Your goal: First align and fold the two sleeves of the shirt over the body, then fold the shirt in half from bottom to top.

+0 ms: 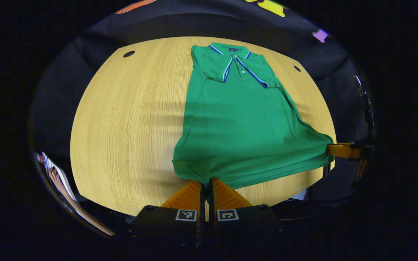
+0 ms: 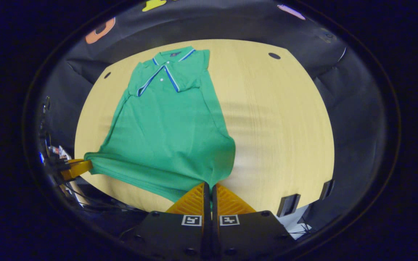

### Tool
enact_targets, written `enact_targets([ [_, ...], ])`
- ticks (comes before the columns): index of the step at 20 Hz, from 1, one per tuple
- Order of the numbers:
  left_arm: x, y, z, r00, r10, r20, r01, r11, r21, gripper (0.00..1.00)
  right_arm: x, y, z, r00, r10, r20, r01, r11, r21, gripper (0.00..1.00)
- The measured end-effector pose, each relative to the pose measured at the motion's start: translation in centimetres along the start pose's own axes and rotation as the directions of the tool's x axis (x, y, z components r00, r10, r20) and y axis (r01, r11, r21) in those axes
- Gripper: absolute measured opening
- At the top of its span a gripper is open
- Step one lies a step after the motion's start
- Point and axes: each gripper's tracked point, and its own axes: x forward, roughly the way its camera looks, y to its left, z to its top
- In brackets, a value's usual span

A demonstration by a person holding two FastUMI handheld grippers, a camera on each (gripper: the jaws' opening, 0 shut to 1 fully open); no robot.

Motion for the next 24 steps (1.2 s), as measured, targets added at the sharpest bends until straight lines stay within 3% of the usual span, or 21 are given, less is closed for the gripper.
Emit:
enact_targets([
  [12, -2.6, 1.3, 15.0, 0.983, 0.044, 0.177, -0.048, 0.999, 0.014, 0.07, -1.4, 0.9, 13.5, 0.986, -0.021, 0.163, 0.027, 0.999, -0.033, 0.06],
  [24, 4.3, 2.9, 23.5, 0.957, 0.065, 0.283, -0.043, 0.996, -0.083, 0.06, 5.3, 1.5, 25.3, 0.972, -0.035, 0.231, 0.031, 0.999, 0.018, 0.03],
])
